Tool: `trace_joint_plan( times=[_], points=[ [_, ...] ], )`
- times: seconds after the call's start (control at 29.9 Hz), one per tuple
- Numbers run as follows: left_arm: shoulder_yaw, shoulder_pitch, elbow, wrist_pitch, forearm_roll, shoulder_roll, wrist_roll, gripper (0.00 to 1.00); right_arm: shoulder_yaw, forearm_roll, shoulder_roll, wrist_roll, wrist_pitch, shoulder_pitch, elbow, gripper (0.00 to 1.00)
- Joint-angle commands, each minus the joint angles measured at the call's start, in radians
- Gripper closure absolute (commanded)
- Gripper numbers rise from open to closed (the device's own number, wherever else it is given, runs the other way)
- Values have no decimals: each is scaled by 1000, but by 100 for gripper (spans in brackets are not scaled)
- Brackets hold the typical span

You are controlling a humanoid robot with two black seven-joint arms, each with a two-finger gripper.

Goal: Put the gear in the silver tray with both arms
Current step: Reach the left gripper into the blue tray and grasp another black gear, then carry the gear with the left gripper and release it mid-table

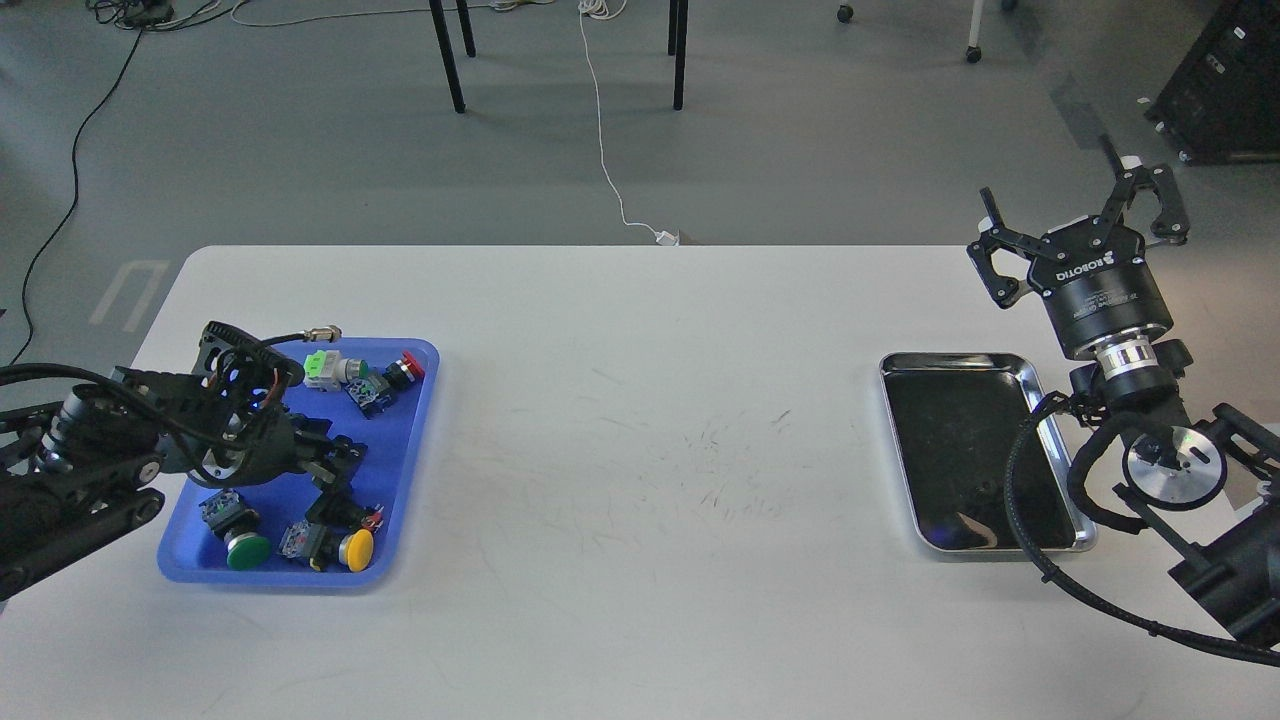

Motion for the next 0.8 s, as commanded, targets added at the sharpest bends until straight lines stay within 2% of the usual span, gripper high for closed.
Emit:
trace_joint_plan(
  times=[0.0,0.03,0.07,0.27,0.57,0.67,0.77],
  points=[
    [0,-1,1,-37,-3,0,4,74,1,0,-4,0,0,-2,-3,1],
    [-2,-1,1,-57,-3,0,4,80,1,0,-4,2,0,-2,-3,1],
    [-3,-3,1,-73,-3,0,4,81,1,0,-4,0,0,-2,-4,1],
    [-17,-22,-17,-91,-32,11,1,84,2,0,-4,2,-17,-2,0,1],
    [-32,-168,-241,-91,-86,126,0,85,22,-2,-26,2,-28,-2,7,1],
    [-35,-242,-267,-91,-116,104,1,85,22,-5,-43,2,-28,0,7,1],
    [-32,-289,-267,-91,-123,-3,10,85,22,-5,-64,2,-28,-2,10,1]
  ],
)
